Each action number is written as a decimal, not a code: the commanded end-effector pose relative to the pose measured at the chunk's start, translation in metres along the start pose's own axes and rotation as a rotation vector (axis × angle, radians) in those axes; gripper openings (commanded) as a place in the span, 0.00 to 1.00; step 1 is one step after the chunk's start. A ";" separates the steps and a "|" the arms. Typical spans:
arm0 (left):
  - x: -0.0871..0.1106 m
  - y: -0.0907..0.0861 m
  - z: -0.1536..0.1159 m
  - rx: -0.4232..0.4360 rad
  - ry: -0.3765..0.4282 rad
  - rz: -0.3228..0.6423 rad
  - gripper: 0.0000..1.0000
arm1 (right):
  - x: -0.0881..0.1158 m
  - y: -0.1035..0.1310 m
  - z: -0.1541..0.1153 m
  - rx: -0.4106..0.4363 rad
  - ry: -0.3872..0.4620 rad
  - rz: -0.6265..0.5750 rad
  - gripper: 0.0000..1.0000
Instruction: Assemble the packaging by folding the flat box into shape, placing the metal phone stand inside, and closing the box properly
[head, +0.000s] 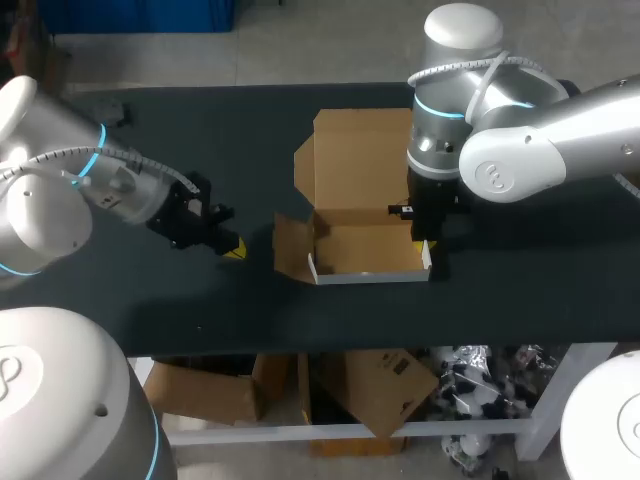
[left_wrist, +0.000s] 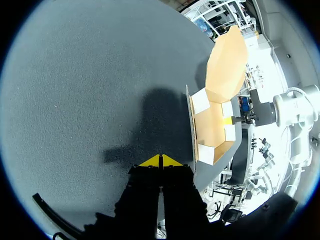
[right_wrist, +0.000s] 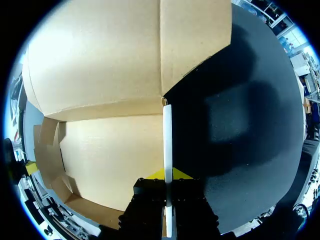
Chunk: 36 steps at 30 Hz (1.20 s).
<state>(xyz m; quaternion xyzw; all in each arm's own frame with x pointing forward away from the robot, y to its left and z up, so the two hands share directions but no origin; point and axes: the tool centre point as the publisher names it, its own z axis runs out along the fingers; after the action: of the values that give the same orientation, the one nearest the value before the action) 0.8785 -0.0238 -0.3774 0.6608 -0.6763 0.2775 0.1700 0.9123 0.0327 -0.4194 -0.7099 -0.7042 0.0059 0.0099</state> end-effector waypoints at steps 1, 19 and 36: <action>-0.006 0.002 0.008 0.012 0.036 0.003 0.00 | 0.001 0.000 0.000 0.002 -0.003 0.000 0.00; -0.008 0.003 0.027 0.017 0.125 0.024 0.00 | 0.001 0.000 0.000 0.002 -0.003 0.000 0.00; 0.002 0.002 0.043 0.012 0.176 0.026 0.00 | 0.001 0.000 0.000 0.002 -0.003 0.000 0.00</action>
<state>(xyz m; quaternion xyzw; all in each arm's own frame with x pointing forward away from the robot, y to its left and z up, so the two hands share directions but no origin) 0.8797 -0.0488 -0.4073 0.6265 -0.6660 0.3399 0.2201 0.9123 0.0327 -0.4194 -0.7099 -0.7042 0.0059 0.0099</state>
